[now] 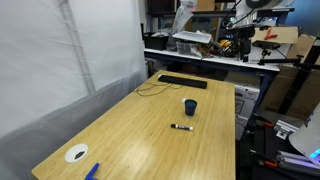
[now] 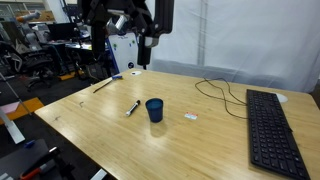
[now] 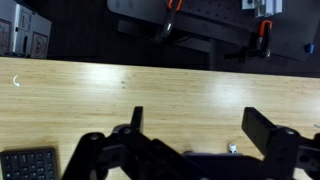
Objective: Move the cup slightly to the center of the table
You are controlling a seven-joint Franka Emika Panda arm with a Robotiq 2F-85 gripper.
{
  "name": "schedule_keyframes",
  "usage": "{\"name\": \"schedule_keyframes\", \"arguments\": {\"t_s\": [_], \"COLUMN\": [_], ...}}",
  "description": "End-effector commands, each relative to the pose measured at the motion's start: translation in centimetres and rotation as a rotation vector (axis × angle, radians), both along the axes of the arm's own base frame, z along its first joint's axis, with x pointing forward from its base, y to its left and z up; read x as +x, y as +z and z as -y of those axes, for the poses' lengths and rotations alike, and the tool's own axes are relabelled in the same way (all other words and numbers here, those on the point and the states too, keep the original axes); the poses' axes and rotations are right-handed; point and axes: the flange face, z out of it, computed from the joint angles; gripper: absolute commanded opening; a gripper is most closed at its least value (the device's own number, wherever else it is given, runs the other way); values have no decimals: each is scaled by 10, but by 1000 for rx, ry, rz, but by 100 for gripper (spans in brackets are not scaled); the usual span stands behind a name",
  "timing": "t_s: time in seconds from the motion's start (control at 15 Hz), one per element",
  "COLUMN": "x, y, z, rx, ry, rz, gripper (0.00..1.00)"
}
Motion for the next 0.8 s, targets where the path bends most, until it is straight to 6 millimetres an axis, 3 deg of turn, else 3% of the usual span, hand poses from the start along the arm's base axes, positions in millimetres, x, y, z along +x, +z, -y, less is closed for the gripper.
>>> {"name": "schedule_keyframes", "arguments": {"t_s": [0.0, 0.4, 0.73], "x": [0, 0, 30], "y": [1, 1, -20], "z": [0, 0, -20], "rx": [0, 0, 6], "ry": [0, 0, 229], "rz": [-1, -1, 46], "gripper": [100, 100, 100]}}
